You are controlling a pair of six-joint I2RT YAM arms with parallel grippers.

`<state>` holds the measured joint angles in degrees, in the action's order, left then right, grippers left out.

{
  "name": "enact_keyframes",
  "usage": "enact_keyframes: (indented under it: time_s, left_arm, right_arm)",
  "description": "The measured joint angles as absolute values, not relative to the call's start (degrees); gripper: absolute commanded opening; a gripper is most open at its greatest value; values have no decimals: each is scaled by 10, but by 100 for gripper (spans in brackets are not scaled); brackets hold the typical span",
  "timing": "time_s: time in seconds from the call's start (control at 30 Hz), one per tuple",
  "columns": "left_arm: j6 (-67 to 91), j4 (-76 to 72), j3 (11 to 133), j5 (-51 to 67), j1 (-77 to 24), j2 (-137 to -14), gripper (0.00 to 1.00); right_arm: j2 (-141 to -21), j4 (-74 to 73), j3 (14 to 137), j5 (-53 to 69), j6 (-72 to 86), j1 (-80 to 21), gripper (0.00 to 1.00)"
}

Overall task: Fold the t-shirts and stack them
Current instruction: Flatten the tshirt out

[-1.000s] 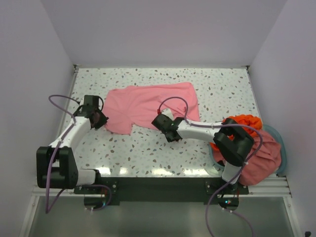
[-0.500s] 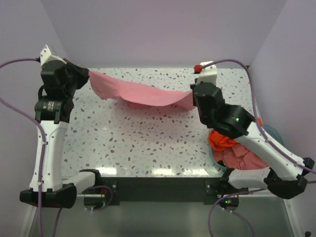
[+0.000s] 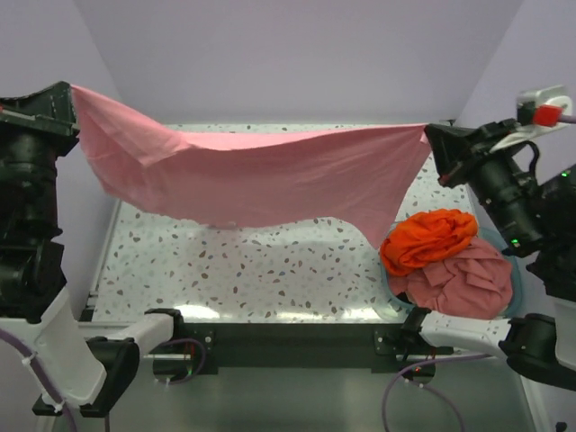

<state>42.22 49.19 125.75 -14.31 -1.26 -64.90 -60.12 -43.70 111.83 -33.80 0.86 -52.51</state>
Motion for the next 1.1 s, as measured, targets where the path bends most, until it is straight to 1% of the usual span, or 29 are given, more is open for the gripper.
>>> enact_keyframes:
  time_s: [0.1,0.23,0.4,0.43,0.5,0.63,0.7,0.83,0.97,1.1]
  left_arm:
    - [422,493,1289,-147,-13,-636,0]
    - [422,489,1287,-159,-13,-629,0]
    - [423,476,1235,-169,-13,-664,0]
    - [423,469,1224,-170,-13,-682,0]
    - [422,453,1208,-169,-13,-733,0]
    - [415,397,1189,-165,-13,-863,0]
    - [408,372,1181,-162,-13,-940,0]
    - [398,318,1180,-147,-13,-1095,0]
    - [394,293,1217,-135,-13,-1259,0]
    - [393,270,1226,-123,-13,-1356,0]
  right_arm:
    - [-589,-444,1154,-310,9,-525,0]
    - [-579,-444,1149,-317,8,-525,0]
    - [-610,-427,1089,-429,-4,-520,0]
    - [-627,-419,1081,-446,-9,-509,0]
    - [-669,-413,1074,-437,-7,-463,0]
    - [-784,-367,1042,-356,15,-313,0]
    - [-854,-344,1021,-314,24,-269,0]
    - [-1007,-307,1019,-238,41,-220,0]
    - [-1170,-284,1075,-178,45,-184,0]
    - [-1318,-273,1195,-135,33,-161,0]
